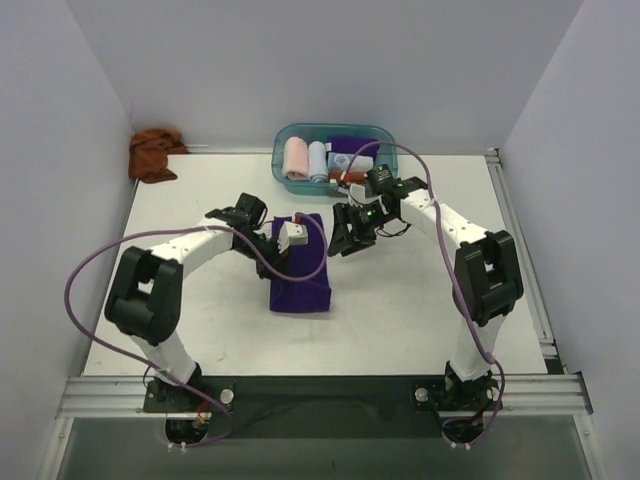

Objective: Roll the towels
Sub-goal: Roll the towel

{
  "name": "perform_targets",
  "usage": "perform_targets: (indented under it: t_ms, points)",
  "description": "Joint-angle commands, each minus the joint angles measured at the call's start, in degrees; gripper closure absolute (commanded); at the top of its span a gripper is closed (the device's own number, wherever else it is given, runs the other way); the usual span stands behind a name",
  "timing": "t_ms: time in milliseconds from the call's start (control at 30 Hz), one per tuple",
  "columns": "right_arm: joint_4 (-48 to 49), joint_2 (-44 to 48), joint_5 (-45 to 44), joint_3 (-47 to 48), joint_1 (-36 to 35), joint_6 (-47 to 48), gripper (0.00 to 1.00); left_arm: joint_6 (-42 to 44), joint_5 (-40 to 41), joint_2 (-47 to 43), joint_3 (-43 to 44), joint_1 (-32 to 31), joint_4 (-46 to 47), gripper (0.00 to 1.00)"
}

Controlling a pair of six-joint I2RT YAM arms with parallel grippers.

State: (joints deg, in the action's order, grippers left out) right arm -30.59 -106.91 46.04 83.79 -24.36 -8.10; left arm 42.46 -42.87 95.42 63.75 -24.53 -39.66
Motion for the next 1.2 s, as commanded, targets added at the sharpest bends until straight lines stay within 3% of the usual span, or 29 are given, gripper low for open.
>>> perform_targets:
  t_ms: [0,367,567,733,867,900,933,967,1033,1167]
  points:
    - [-1.23,1.36,2.30,0.41,-0.07,-0.95,0.49,-2.38,-4.77,5.30,4.36,3.35,-0.68,1.00]
    - [4.92,-2.33,7.31,-2.05,-4.19,-9.56,0.58,-6.77,-4.85,11.72,5.78,5.72,3.10,0.95]
    - [7.82,-9.79,6.43,-3.63,-8.07,-10.18,0.62,-9.59,-4.94,12.51,4.72,7.22,5.38,0.91]
    - [10.90,-13.05,2.48,-5.92,-8.42,-10.54,0.67,-8.71,-5.47,9.88,2.09,7.48,6.61,0.69]
    - [10.64,-14.99,-2.00,-5.92,-8.07,-9.74,0.71,-7.04,-4.07,0.43,-4.05,8.54,9.58,0.59]
    - [10.29,-14.99,-2.53,-5.92,-7.99,-9.40,0.71,-5.56,-2.15,-5.88,-9.20,8.63,12.91,0.49]
    - [10.29,-14.99,-2.54,-5.74,-7.98,-9.13,0.71,-4.06,-1.34,-5.94,-11.34,8.54,14.16,0.45]
    - [9.76,-14.64,-2.80,-5.74,-8.07,-8.95,0.71,-2.74,-0.12,-12.03,-13.89,8.28,15.48,0.39]
    - [9.06,-14.12,-3.76,-5.57,-8.25,-7.90,0.71,2.16,5.65,-19.00,-19.06,5.56,18.38,0.33]
    - [7.48,-13.24,-4.47,-4.51,-8.51,-6.84,0.70,9.83,16.31,-24.39,-24.71,-3.57,22.32,0.31]
